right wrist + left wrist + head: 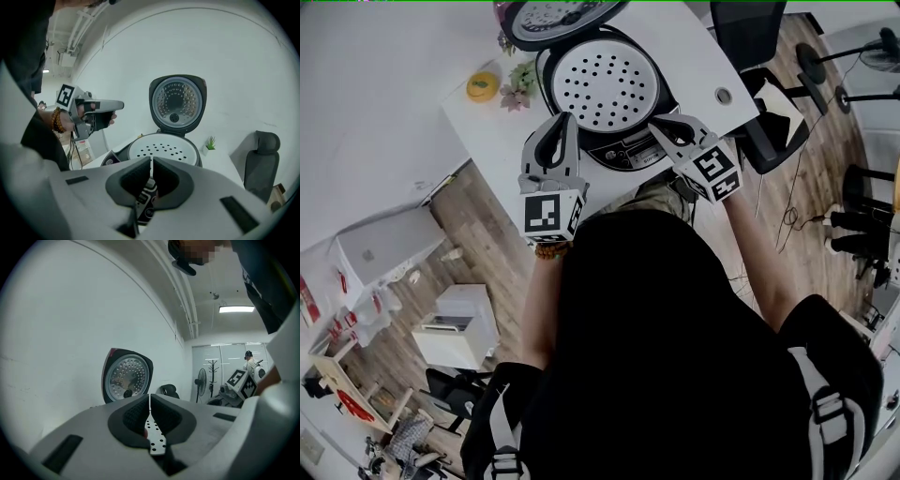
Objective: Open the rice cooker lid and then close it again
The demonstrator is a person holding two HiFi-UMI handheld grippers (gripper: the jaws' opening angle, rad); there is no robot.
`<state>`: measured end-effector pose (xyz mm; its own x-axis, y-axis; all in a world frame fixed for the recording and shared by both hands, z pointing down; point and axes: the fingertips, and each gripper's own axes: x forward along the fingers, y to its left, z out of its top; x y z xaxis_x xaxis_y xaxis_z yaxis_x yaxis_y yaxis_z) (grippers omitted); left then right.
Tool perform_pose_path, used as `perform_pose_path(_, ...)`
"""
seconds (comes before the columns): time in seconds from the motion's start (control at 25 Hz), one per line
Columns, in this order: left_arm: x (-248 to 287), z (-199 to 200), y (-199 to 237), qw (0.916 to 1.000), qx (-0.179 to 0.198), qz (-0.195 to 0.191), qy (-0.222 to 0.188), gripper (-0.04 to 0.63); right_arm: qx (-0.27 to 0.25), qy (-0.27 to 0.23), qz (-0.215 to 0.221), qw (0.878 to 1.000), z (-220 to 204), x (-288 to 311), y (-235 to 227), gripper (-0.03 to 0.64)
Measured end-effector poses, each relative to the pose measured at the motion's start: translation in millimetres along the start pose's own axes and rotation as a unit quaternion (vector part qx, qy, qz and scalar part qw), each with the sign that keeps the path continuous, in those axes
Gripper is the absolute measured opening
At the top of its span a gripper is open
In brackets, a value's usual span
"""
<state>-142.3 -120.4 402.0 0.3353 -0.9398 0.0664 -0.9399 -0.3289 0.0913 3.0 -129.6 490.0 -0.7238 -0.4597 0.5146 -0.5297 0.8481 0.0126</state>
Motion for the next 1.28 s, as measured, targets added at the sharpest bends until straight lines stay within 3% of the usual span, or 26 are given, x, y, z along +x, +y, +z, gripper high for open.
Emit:
perform_pose_path(0.28,-2.6,-3.6,7.7,0.9998,0.008,-0.003,0.018,0.023,-0.012,-0.036,-0.022,0.999,31.9,-10.9,-20.0,0.031)
perform_pose_path(0.48,-0.8,7.2,24.1,0.9997,0.015,0.018,0.008,0.023,-0.015,-0.061,-0.034,0.997,52.3,-19.5,-30.0,0.032)
perform_pose_path(0.84,9.4,30.7,27.2,0.9993,0.033,0.015,-0.006,0.025,-0.032,-0.083,-0.043,0.995,80.8,-21.3,-42.7,0.035)
perform_pose_path(0.96,13.7,36.4,23.8,0.9992,0.04,-0.002,-0.003,0.026,-0.034,-0.089,-0.04,0.995,87.5,-20.5,-43.9,0.082)
perform_pose_path(1.08,15.9,42.3,26.2,0.9989,0.046,-0.003,-0.003,0.048,-0.04,-0.09,-0.036,0.994,93.4,-19.8,-44.6,0.109)
perform_pose_path(1.16,16.3,45.2,29.7,0.9988,0.048,0.001,-0.003,0.112,-0.044,-0.092,-0.036,0.994,97.0,-20.1,-46.1,0.117)
perform_pose_path(1.28,16.8,51.0,33.6,0.9985,0.054,0.005,-0.005,0.113,-0.047,-0.097,-0.037,0.994,102.4,-21.1,-50.1,0.124)
